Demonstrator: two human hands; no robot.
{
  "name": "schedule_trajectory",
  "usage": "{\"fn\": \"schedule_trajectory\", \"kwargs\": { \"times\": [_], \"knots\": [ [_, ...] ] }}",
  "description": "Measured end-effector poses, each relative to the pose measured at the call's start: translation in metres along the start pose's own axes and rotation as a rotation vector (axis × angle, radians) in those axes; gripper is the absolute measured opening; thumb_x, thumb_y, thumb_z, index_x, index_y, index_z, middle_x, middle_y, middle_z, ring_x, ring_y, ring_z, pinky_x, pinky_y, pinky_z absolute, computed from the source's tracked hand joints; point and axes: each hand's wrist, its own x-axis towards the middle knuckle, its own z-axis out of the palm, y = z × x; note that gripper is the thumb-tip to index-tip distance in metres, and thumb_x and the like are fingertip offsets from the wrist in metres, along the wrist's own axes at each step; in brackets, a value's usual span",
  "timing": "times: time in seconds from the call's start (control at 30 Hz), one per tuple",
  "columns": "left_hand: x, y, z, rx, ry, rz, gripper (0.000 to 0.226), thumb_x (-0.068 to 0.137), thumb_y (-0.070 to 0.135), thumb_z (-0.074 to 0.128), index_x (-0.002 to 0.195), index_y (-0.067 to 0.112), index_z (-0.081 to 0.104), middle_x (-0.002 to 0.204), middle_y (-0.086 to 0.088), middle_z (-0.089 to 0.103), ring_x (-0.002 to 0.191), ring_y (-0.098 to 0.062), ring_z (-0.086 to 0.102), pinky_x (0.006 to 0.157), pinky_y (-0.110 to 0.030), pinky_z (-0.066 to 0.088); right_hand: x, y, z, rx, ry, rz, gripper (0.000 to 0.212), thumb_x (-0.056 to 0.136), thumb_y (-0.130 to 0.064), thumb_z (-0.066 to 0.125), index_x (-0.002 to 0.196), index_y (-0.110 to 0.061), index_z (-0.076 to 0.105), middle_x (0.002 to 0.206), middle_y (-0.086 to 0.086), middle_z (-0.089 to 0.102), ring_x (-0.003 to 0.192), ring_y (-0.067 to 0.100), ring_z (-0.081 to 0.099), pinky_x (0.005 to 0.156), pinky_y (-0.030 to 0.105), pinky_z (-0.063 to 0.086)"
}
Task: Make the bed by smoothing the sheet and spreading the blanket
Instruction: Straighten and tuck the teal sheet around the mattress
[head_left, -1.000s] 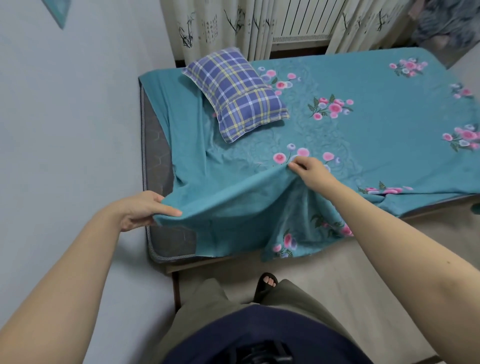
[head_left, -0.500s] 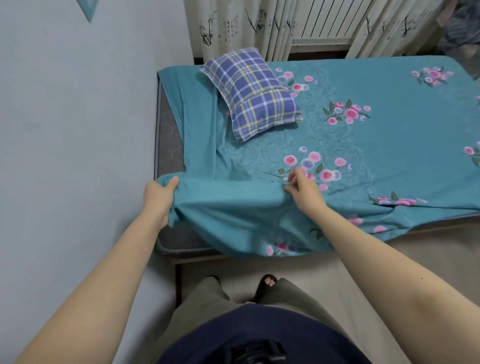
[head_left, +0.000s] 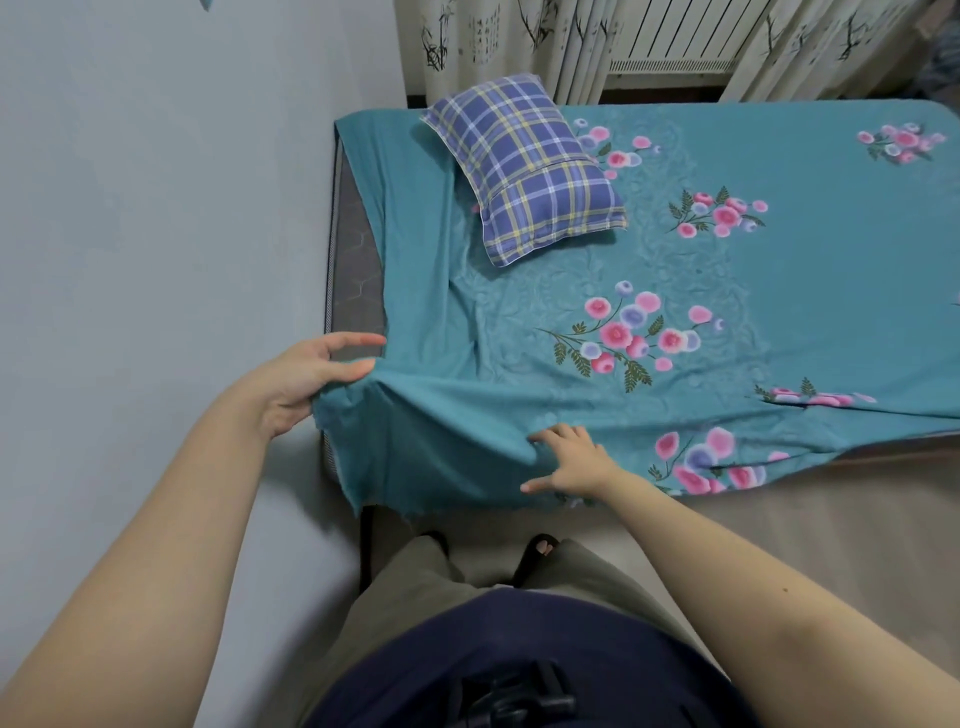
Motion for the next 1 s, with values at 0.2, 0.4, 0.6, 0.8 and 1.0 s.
{"fn": "schedule_trajectory", "kwargs": {
  "times": [0.2,0.4,0.6,0.8,1.0],
  "knots": [
    [-0.005,0.001,-0.008,-0.078,0.133,0.14,0.01,0.091,0.013,0.061,0.095,0.018,0.069,0.098,-0.012,0.07,0.074,-0.014,0.07,0.064,-0.023,0.059,0.004,0.015,-0.005,-0.069,0.28,0.155,0.028,0.09,-0.023,0.052,0.114,-0.016,0.064,0.116,0.008,0.055,0.112,0.031,0.052,0.086,0.038,0.046],
    [-0.002,-0.005,-0.02,-0.017,0.117,0.152,0.033,0.075,0.008,0.074,0.107,0.017,0.072,0.106,-0.007,0.073,0.095,-0.014,0.07,0.073,-0.019,0.056,-0.005,0.031,-0.057,-0.056,0.525,0.202,0.022,0.098,-0.024,0.036,0.1,-0.014,0.055,0.094,0.012,0.064,0.08,0.031,0.059,0.067,0.037,0.046],
    [0.003,-0.001,-0.023,0.335,0.29,0.191,0.047,0.07,-0.001,0.078,0.109,0.024,0.069,0.096,0.003,0.072,0.087,-0.009,0.066,0.072,-0.013,0.049,-0.019,0.046,-0.123,-0.057,0.698,0.114,0.018,0.099,-0.031,0.039,0.101,-0.017,0.051,0.076,0.008,0.053,0.068,0.03,0.048,0.058,0.035,0.036],
    [0.006,0.009,-0.022,0.362,0.402,0.354,0.029,0.08,-0.001,0.068,0.093,0.026,0.07,0.088,0.005,0.069,0.083,-0.011,0.061,0.07,-0.018,0.046,-0.028,0.049,-0.137,-0.045,0.405,-0.047,0.011,0.083,-0.021,0.07,0.085,-0.019,0.059,0.08,-0.003,0.056,0.081,0.023,0.052,0.069,0.036,0.042],
    [0.007,0.01,-0.028,0.386,0.575,0.461,0.027,0.084,0.015,0.067,0.1,0.035,0.059,0.101,-0.014,0.063,0.087,-0.023,0.055,0.076,-0.032,0.045,-0.031,0.049,-0.113,0.04,0.361,-0.089,0.031,0.085,-0.023,0.07,0.072,-0.017,0.043,0.07,-0.004,0.047,0.071,0.018,0.042,0.057,0.029,0.03]
  ]
}}
